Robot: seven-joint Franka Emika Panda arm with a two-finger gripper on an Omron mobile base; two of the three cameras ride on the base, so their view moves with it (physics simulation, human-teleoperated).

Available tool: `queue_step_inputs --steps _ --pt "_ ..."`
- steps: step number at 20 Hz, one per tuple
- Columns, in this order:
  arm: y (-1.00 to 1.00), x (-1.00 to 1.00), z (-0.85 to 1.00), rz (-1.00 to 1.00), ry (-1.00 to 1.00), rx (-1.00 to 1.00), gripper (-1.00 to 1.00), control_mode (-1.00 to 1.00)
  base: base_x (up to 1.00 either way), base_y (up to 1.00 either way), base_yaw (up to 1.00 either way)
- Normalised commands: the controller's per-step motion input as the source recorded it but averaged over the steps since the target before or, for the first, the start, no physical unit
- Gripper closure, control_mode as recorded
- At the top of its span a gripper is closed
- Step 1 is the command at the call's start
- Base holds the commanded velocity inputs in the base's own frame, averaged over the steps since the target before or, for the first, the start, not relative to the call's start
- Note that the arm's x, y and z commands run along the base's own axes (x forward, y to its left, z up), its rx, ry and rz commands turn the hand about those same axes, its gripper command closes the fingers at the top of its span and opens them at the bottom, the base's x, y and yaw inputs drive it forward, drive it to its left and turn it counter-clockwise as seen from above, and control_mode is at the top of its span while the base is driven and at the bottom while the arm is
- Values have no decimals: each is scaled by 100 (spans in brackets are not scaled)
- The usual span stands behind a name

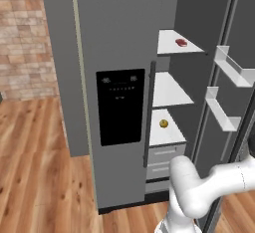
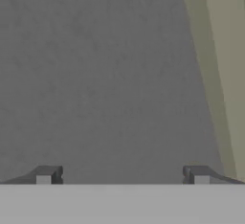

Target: Pick up the frozen steak from the freezer, place it on any shelf in the fridge, and close the fridge and freezer doors when done.

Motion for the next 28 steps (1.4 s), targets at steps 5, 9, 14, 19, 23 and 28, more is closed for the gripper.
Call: queue_step_inputs --steps 5,9,14,19,23,28 --pt "100 -47 -44 0 -34 0 -100 -100 0 0 0" --pt "100 -4 -2 0 -19 2 -100 -100 0 0 0" --pt "100 0 2 -1 -16 0 -100 -100 0 0 0" --pt "100 36 14 -18 -14 0 -100 -100 0 0 0" --pt "100 84 42 -34 -2 -5 -100 -100 0 0 0" --pt "97 98 34 -47 0 -17 -100 -100 0 0 0"
